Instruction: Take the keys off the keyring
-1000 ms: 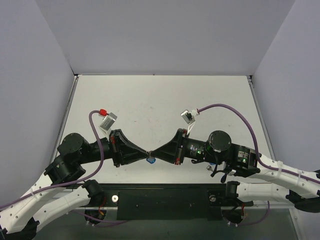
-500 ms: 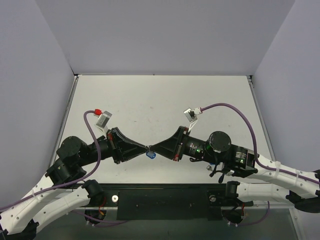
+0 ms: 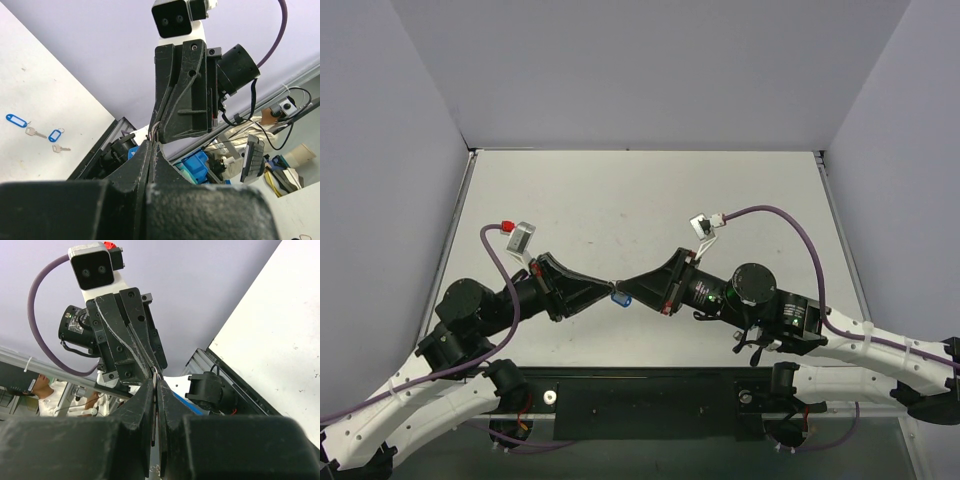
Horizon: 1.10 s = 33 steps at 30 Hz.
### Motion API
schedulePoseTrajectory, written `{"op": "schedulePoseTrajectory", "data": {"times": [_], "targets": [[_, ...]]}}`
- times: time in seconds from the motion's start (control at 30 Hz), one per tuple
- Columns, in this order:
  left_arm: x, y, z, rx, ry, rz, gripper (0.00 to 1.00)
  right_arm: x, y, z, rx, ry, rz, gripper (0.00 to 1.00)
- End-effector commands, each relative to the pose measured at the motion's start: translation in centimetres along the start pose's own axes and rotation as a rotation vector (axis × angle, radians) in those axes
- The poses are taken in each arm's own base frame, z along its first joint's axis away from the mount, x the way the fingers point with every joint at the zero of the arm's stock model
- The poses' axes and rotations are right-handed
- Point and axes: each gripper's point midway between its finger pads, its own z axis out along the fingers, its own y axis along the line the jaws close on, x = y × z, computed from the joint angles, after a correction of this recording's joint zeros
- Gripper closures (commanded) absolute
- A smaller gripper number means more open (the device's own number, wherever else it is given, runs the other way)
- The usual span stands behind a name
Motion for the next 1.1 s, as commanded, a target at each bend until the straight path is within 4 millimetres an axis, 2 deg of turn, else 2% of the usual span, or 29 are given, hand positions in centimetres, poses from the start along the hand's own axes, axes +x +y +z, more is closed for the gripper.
{"op": "schedulePoseTrajectory", "data": {"times": [0.0, 0.5, 0.6, 0.67, 0.73, 0.93, 1.07], "targets": [[-0.7, 0.8, 0.7, -0.017, -0.047, 0.000, 1.00, 0.3, 2.6, 0.7, -0.103, 0.002, 0.053, 1.00], [-0.6, 1.9, 0.6, -0.064, -0.057, -0.008, 0.99, 0.6, 2.5, 0.8, -0.097, 0.012, 0.049, 1.00], [-0.5, 2.4, 0.2, -0.106, -0.043, 0.009, 0.91, 0.4, 2.5, 0.4, -0.091, 0.010, 0.041, 1.00], [-0.6, 2.1, 0.0, -0.106, -0.040, 0.018, 0.79, 0.5, 2.3, 0.3, -0.082, 0.013, 0.034, 1.00], [-0.6, 1.8, -0.2, -0.099, -0.040, 0.021, 0.73, 0.3, 2.4, 0.1, -0.081, 0.012, 0.030, 1.00], [-0.3, 1.0, 0.1, -0.069, -0.001, 0.025, 0.63, 0.5, 2.3, 0.0, -0.077, 0.019, 0.028, 1.00], [-0.4, 0.4, 0.1, -0.043, 0.002, 0.024, 0.60, 0.4, 2.3, -0.2, -0.078, 0.016, 0.030, 1.00]]}}
